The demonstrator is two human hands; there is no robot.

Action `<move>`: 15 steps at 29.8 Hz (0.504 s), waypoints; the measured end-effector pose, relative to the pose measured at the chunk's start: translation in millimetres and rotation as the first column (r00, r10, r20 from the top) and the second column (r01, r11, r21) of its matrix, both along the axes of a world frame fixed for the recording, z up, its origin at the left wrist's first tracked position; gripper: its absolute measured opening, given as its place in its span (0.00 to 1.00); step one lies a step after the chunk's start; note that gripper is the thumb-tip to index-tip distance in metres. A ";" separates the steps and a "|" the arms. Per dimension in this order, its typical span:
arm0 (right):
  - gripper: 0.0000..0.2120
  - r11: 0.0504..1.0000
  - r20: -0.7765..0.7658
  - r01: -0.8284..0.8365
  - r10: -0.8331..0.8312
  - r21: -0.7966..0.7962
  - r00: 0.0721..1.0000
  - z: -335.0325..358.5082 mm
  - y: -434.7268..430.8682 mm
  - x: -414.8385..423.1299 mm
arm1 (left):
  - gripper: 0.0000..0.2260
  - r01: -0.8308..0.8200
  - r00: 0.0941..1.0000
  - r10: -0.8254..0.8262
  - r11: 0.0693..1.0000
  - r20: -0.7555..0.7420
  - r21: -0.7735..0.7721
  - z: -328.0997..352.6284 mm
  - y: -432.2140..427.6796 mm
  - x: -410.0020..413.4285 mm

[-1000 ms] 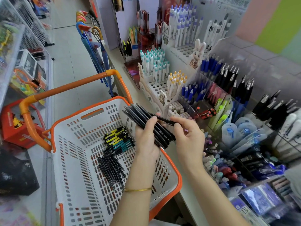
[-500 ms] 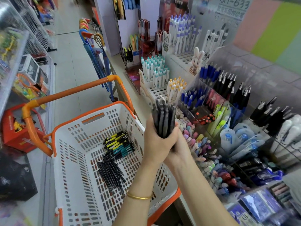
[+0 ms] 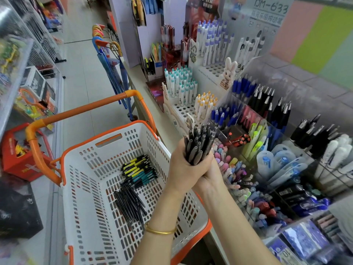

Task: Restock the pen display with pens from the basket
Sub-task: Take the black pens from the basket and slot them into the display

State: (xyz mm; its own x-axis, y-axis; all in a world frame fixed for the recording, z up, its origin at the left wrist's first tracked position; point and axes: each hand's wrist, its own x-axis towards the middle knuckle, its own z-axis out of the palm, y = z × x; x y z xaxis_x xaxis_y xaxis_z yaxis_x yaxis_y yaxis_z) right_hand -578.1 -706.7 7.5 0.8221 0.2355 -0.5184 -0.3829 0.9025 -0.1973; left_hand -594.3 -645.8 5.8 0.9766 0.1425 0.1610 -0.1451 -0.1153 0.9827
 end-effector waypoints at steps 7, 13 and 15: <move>0.14 0.999 0.112 -0.013 0.009 0.034 0.994 -1.7 1.2 -4.1 | 0.17 -0.044 0.999 0.044 0.999 0.008 -0.020 1.5 -3.9 -1.2; 0.14 0.937 0.073 -0.006 0.034 -0.350 0.997 5.3 -13.8 -10.4 | 0.10 -0.128 0.990 0.110 0.969 -0.092 -0.213 12.1 -16.3 14.6; 0.10 0.746 0.164 0.058 0.070 -0.664 0.984 16.9 -30.1 -15.4 | 0.06 -0.077 0.984 0.011 0.924 -0.177 -0.375 21.5 -21.6 19.5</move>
